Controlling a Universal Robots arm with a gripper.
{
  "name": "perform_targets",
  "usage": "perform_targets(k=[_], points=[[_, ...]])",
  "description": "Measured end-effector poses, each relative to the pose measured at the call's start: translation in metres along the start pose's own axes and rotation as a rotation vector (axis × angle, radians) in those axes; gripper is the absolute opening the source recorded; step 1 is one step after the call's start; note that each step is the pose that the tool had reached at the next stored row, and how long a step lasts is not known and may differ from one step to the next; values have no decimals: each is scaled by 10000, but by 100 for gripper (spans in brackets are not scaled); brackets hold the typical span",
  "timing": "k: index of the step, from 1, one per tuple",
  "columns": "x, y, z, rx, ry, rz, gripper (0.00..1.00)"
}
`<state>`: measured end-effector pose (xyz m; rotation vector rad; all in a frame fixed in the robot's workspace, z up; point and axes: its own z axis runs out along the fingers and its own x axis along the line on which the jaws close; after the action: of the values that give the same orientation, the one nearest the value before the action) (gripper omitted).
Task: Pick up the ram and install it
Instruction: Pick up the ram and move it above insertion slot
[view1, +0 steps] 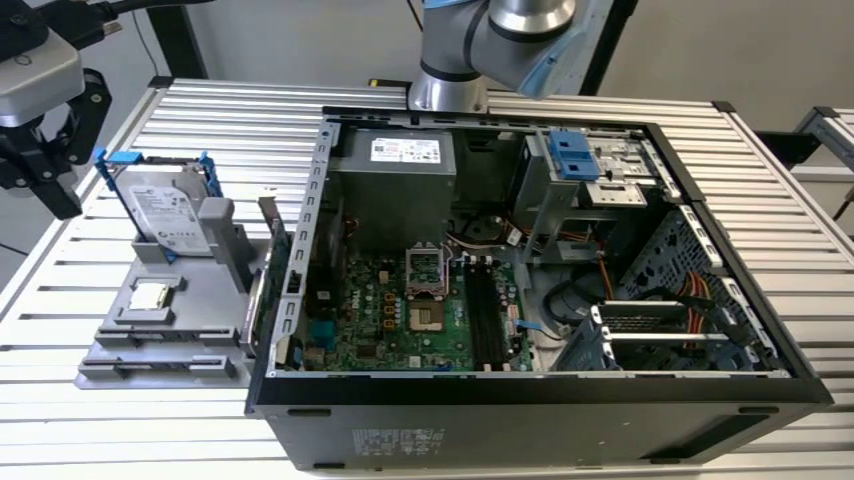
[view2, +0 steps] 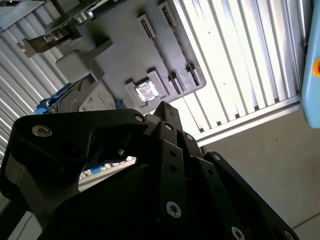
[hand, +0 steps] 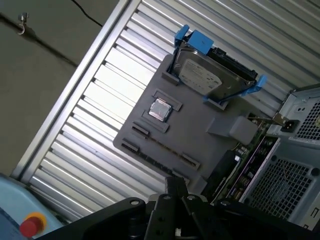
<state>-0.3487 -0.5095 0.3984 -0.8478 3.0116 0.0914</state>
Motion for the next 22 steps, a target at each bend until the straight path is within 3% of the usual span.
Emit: perform_targets(k=[22], points=[[0,0,0,-37,72,-1366,0]])
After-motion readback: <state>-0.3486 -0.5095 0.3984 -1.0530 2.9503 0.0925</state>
